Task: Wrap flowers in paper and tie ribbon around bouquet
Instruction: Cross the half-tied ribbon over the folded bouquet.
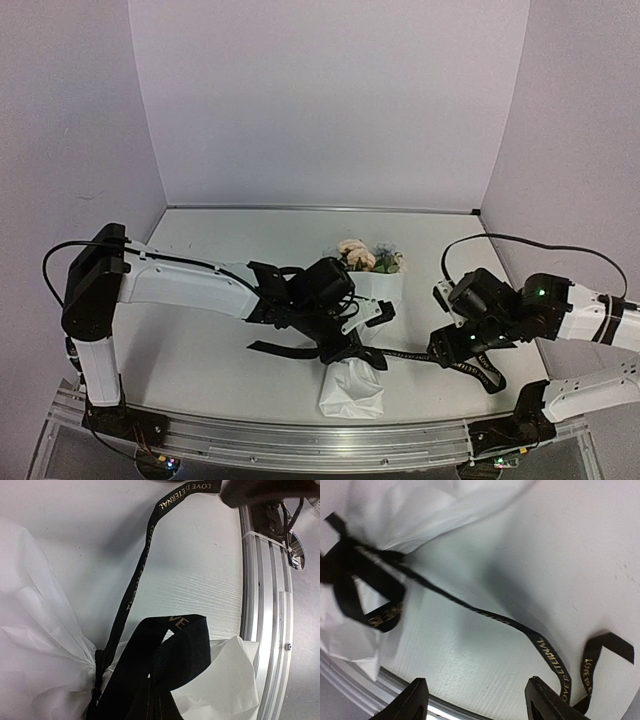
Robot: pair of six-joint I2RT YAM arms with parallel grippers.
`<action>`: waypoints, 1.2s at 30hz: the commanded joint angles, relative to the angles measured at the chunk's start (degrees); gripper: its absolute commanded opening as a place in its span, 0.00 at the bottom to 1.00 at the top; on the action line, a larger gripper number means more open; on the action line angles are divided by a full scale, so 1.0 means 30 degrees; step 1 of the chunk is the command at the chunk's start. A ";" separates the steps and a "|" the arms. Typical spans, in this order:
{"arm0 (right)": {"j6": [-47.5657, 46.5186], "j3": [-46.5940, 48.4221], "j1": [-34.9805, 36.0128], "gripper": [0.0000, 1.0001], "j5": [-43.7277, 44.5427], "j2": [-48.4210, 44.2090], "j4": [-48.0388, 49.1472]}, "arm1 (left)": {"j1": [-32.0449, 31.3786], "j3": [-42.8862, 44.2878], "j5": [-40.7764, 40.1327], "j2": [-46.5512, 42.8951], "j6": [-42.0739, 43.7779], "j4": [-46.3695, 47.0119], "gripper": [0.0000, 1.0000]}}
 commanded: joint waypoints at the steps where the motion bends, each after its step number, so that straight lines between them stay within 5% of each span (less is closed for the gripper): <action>1: 0.0299 -0.1536 -0.2733 0.73 -0.0392 -0.0413 -0.2049 | -0.0388 0.1154 -0.0410 0.0273 0.0872 -0.0592 0.02; 13: 0.0894 -0.5054 -0.7134 0.80 -0.0055 0.0592 0.0614 | -0.0632 0.1117 -0.1253 0.0114 0.0871 -0.0237 0.04; 21: 0.3038 -0.7340 -0.8090 0.66 0.0195 0.1152 0.3019 | -0.0645 0.0988 -0.1233 0.0113 0.0872 -0.0338 0.04; 25: 0.3130 -0.7713 -0.8119 0.53 0.0393 0.0902 0.3194 | -0.0636 0.0921 -0.1253 0.0151 0.0843 -0.0208 0.04; 33: 0.2640 -0.5222 -0.8100 0.00 -0.2037 0.0646 0.1055 | -0.0635 0.0826 -0.2315 0.0025 0.0573 0.0766 0.13; 36: 0.2477 -0.2617 -0.7997 0.00 -0.4262 0.1124 -0.0688 | -0.0624 0.0642 -0.2499 -0.0201 0.0496 0.1377 0.22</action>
